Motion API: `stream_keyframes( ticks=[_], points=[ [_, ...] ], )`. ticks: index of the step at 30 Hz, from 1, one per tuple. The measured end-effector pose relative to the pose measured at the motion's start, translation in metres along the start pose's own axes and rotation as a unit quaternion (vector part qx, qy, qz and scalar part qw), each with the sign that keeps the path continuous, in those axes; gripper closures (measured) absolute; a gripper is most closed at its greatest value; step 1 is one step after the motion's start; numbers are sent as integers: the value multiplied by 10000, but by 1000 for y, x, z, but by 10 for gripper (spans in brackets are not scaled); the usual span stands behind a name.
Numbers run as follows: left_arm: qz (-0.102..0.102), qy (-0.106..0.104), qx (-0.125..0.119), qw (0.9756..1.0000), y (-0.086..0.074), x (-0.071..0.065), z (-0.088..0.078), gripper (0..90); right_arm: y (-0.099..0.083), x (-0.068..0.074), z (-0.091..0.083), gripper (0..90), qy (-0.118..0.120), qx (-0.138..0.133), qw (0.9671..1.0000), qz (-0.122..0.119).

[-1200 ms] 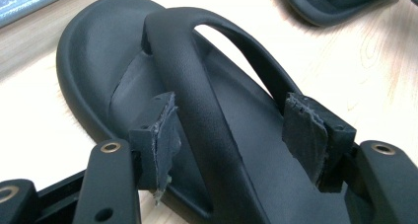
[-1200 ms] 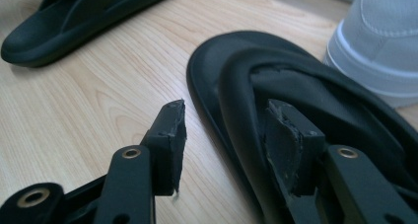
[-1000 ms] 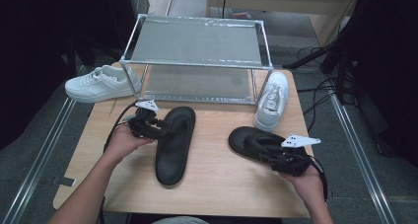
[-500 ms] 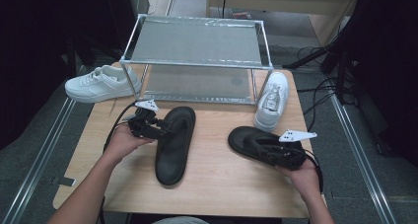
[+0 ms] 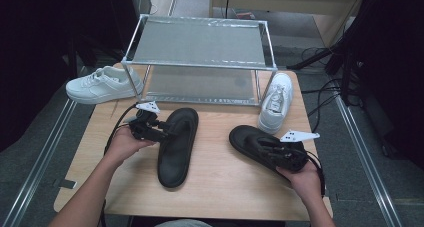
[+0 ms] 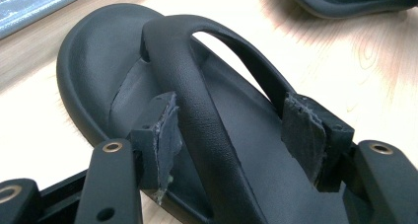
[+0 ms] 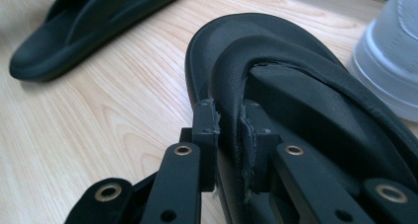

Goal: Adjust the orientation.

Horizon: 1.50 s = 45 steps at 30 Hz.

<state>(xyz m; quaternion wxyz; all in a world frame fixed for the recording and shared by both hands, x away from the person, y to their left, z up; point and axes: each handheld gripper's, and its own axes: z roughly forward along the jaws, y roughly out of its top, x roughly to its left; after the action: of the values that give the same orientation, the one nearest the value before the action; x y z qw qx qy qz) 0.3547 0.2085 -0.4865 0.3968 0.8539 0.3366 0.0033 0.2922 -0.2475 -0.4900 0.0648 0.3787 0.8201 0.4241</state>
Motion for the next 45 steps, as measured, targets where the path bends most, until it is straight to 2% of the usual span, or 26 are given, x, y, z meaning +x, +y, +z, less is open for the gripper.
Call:
stream_keyframes(
  ticks=[2, 6, 14, 18, 19, 24, 30, 35, 40, 45],
  points=[
    [-9, 7, 0, 10000, -1, 0, -1, 393, 4, 6, 3, 799, 11, 5, 10000, 1],
    [-37, 13, 2, 10000, -4, -1, -4, 396, 14, 15, 11, 797, 55, -40, 9998, -187],
    [-100, 124, -93, 9998, -14, -3, -14, 398, 32, 29, 29, 795, 36, -15, 10000, 14],
    [-146, 157, -89, 9997, -20, -3, -17, 398, 38, 33, 39, 793, -45, 11, 10000, 16],
    [-161, 159, -105, 9997, -21, -3, -18, 398, 42, 35, 46, 794, -66, 49, 10000, 28],
    [-220, 189, -143, 9995, -26, -5, -22, 401, 47, 37, 57, 793, -7, 181, 9998, 33],
    [-201, 217, -172, 9994, -29, -7, -24, 398, 57, 41, 70, 793, -157, 163, 9997, 70],
    [-190, 220, -168, 9994, -31, -8, -23, 397, 63, 45, 84, 793, -316, 245, 9992, -40],
    [-220, 163, -173, 9995, -32, -8, -23, 397, 64, 43, 98, 797, -402, 355, 9985, 104],
    [-219, 176, -145, 9995, -33, -8, -22, 400, 67, 41, 105, 797, -368, 218, 9986, 300]
  ],
)
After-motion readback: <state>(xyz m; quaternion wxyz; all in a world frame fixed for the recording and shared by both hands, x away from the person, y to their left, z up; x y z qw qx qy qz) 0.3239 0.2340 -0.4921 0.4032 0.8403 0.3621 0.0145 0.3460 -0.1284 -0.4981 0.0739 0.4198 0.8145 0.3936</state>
